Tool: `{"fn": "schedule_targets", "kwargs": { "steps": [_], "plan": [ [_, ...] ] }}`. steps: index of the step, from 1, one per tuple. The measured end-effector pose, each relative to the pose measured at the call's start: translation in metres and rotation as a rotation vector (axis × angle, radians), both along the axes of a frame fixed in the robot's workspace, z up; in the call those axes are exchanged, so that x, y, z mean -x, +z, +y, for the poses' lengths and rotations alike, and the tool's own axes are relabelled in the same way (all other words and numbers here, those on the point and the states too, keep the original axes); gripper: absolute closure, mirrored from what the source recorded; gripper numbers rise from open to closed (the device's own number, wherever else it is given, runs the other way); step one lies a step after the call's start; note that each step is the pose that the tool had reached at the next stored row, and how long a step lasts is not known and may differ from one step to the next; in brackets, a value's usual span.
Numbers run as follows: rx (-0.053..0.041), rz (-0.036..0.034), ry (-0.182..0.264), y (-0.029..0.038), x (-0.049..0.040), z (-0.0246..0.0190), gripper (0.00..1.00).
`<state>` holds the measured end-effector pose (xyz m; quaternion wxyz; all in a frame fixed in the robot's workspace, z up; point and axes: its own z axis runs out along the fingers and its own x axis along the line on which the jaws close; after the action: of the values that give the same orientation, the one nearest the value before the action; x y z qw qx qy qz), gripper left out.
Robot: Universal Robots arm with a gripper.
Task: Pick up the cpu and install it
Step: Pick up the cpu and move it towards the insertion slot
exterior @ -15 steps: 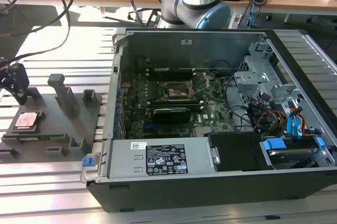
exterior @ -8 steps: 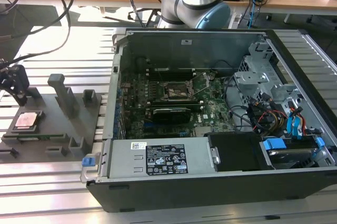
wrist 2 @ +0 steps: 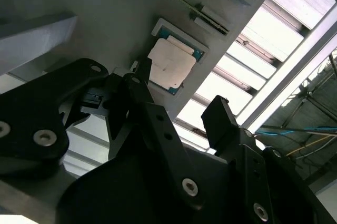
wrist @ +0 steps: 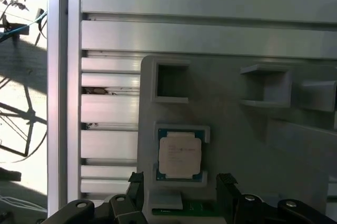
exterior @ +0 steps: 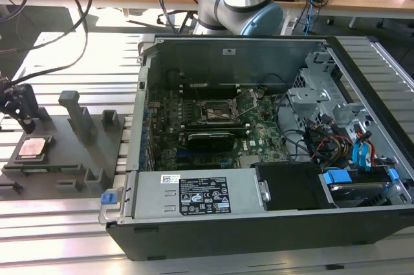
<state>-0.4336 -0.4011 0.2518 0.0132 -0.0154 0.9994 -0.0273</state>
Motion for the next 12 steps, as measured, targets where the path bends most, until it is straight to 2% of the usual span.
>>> {"fn": "schedule_targets", "kwargs": {
  "steps": [12],
  "plan": [
    [0.0000, 0.0000, 0.000, -0.0096, 0.0000, -0.0001, 0.34]
  ]
}}
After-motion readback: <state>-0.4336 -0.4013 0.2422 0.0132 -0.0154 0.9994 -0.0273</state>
